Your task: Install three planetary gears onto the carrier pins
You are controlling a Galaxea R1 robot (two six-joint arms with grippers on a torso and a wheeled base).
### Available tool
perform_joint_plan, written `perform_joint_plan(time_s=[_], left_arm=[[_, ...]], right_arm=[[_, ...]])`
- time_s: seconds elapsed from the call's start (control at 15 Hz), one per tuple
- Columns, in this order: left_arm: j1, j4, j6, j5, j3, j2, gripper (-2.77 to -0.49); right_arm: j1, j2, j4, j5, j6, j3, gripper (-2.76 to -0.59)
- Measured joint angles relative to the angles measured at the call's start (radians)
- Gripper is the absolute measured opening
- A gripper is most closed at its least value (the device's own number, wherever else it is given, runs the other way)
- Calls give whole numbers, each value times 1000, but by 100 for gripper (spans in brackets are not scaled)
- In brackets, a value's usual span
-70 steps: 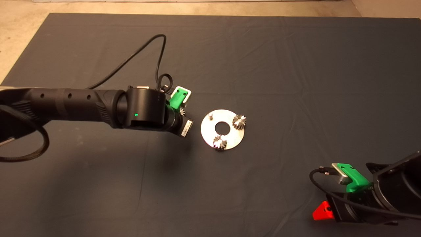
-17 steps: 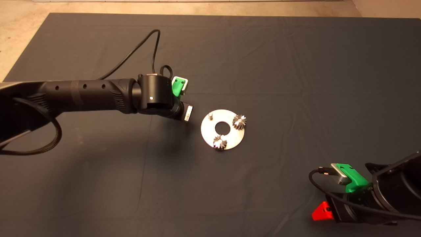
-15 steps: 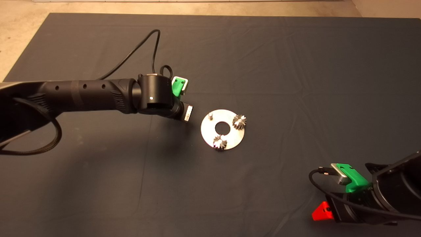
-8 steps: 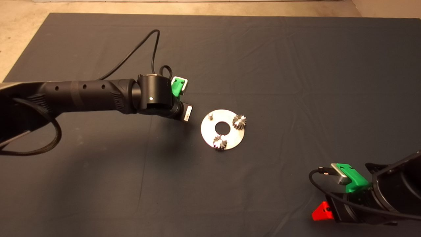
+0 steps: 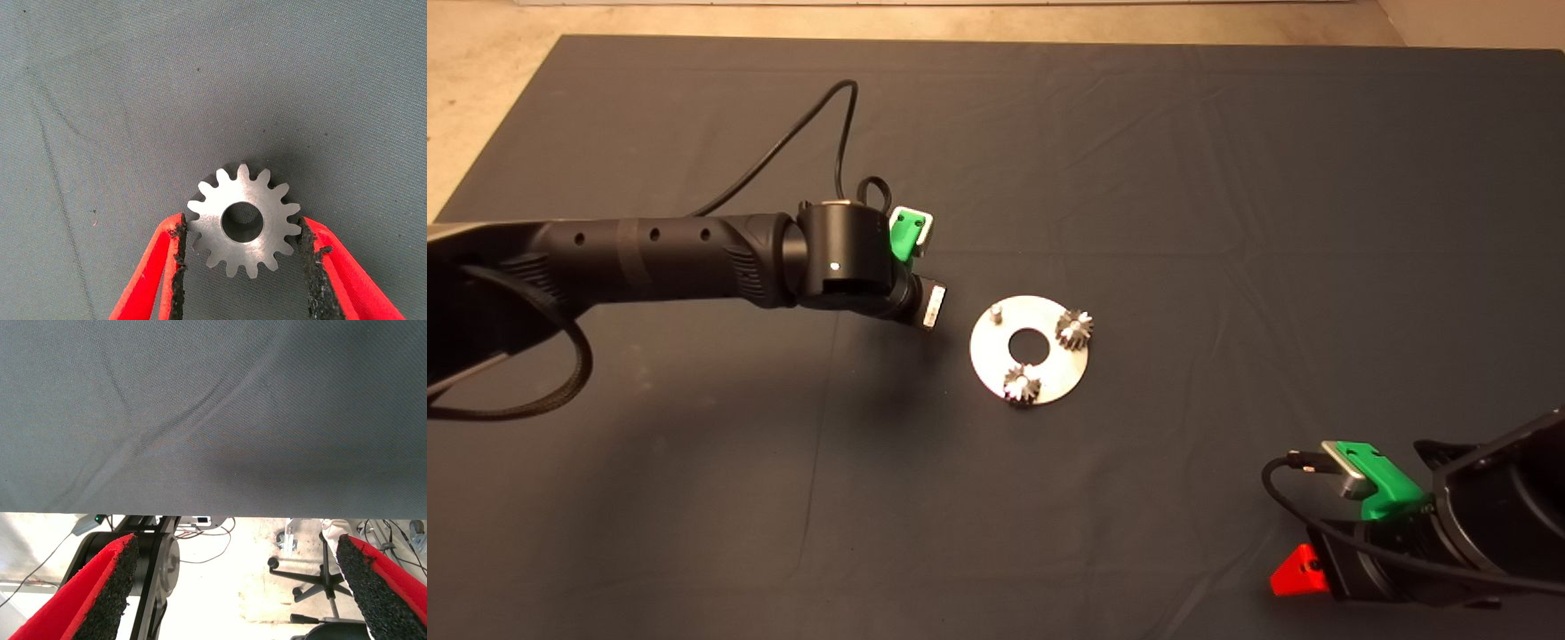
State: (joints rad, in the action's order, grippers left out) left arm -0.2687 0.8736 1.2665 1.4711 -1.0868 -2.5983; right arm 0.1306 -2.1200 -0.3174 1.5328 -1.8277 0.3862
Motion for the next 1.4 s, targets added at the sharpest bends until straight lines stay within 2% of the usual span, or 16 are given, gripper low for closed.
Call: perform_joint_plan(time_s=[0.47, 0.73, 1.07, 1.2, 1.4], left_arm=[[0, 0, 0, 1, 0, 0, -238], [2, 3, 0, 3, 4, 0, -254], [16, 1, 0, 8, 65, 5, -255], [16, 1, -1, 45, 78, 5, -256], [16, 1, -1, 53, 114, 5, -256]], right_arm=[[0, 0, 0, 0, 0, 0, -116], [0, 0, 0, 0, 0, 0, -116], [0, 0, 0, -1, 0, 0, -116], [0, 0, 0, 0, 0, -1, -116], [1, 0, 0, 0, 0, -1, -116]])
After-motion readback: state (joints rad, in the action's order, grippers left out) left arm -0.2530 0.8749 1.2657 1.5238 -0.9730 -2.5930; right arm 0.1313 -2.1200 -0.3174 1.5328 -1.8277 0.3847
